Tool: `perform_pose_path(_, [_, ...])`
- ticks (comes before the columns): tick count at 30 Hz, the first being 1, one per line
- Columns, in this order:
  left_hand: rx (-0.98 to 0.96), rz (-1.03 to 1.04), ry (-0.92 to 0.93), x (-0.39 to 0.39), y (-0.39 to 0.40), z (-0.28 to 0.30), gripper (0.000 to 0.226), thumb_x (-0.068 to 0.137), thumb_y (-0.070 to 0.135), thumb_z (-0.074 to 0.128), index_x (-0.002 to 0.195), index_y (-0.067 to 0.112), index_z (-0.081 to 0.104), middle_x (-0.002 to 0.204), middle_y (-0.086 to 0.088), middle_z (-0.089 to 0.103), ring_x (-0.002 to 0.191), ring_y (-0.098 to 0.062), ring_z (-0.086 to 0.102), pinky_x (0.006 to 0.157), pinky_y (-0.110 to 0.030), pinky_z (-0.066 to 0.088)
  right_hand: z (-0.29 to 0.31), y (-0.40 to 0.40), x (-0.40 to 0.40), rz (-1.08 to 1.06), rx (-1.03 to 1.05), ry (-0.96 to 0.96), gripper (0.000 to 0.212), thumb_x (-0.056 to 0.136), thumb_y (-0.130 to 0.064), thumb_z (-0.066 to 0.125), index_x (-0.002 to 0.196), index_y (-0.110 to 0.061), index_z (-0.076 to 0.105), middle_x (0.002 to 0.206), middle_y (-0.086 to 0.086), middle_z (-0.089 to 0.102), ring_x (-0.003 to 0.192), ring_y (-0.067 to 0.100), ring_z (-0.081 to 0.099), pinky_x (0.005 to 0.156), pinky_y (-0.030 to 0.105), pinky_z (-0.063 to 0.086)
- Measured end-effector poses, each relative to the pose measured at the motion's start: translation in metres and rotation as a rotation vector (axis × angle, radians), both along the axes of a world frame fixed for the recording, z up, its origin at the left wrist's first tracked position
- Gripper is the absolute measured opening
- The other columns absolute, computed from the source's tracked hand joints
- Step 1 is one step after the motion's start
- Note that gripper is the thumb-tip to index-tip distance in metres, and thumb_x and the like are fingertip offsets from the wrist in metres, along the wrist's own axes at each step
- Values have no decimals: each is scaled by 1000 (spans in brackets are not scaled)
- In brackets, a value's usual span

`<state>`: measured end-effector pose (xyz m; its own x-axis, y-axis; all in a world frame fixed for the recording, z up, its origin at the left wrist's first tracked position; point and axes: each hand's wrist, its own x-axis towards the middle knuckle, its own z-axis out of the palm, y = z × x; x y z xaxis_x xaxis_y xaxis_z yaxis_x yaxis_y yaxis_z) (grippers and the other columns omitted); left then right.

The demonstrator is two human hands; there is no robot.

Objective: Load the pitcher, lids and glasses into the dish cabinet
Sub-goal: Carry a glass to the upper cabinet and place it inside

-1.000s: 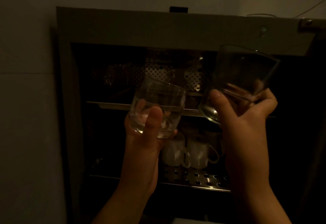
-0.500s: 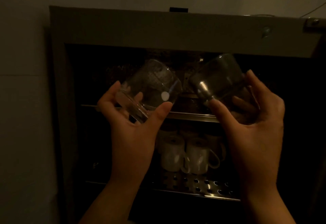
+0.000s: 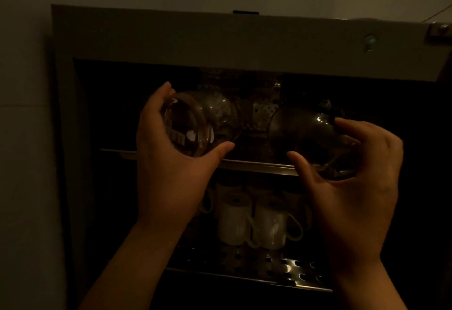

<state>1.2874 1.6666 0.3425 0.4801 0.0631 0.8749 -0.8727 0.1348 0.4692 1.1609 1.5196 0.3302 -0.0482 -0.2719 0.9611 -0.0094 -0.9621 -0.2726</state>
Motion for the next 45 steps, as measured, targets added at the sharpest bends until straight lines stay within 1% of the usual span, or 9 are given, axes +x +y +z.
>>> perform_pose_path(3, [27,24,-13,2,-6,1,92,53,39,82,130,38,32,137,11,41,127,-4,41,104,-33,42,0,-4,5,66,11,-69,76,66,-30,82,128,-11,42,126,-1,38,116,16,48,93,33,47])
perform_pose_path(9, [108,176,-195,5,-19,6,88,58,37,79,134,11,42,131,4,27,124,-3,33,105,-9,29,1,-14,8,85,-23,-125,77,64,-26,83,123,-1,41,130,9,37,121,15,43,97,16,40])
perform_pose_path(13, [148,201,-221,9,-26,6,90,59,31,83,136,9,43,128,2,25,117,3,30,98,1,25,2,-22,7,56,-49,-82,75,65,-23,82,124,2,44,129,8,38,120,14,43,97,13,38])
perform_pose_path(18, [188,206,-214,18,-32,8,86,60,33,81,137,18,44,129,8,26,121,0,31,101,0,23,5,-26,12,-3,-68,-43,66,70,-24,79,122,3,49,128,18,45,121,13,40,99,9,32])
perform_pose_path(23, [196,186,-178,19,-38,7,67,61,40,76,121,24,52,128,14,34,124,-6,38,96,-9,30,7,-29,17,14,-57,-43,59,70,-27,79,112,3,51,130,17,45,123,11,41,96,6,32])
perform_pose_path(27, [235,215,-194,19,-42,5,62,65,41,72,122,20,56,133,3,41,124,-13,37,96,-12,26,11,-28,18,-4,-105,-48,51,73,-26,76,109,2,55,130,23,44,123,-14,30,96,2,28])
perform_pose_path(34, [270,300,-233,23,-43,7,57,73,43,67,124,18,58,131,-4,46,121,-21,41,94,-13,27,20,-29,20,-3,-83,-38,46,80,-27,74,119,-7,58,135,16,40,130,16,36,104,29,38])
perform_pose_path(40, [306,326,-218,26,-46,7,47,74,46,65,115,24,59,123,-1,50,114,-24,43,87,-26,34,24,-34,21,-49,-67,-61,47,78,-31,73,110,-3,52,132,15,44,120,-3,33,93,3,29])
perform_pose_path(45, [315,375,-228,29,-48,6,46,76,50,63,114,24,59,120,-2,52,111,-25,43,84,-26,33,25,-36,24,-92,-35,-41,47,78,-35,73,109,-7,51,131,12,45,116,1,37,84,3,31])
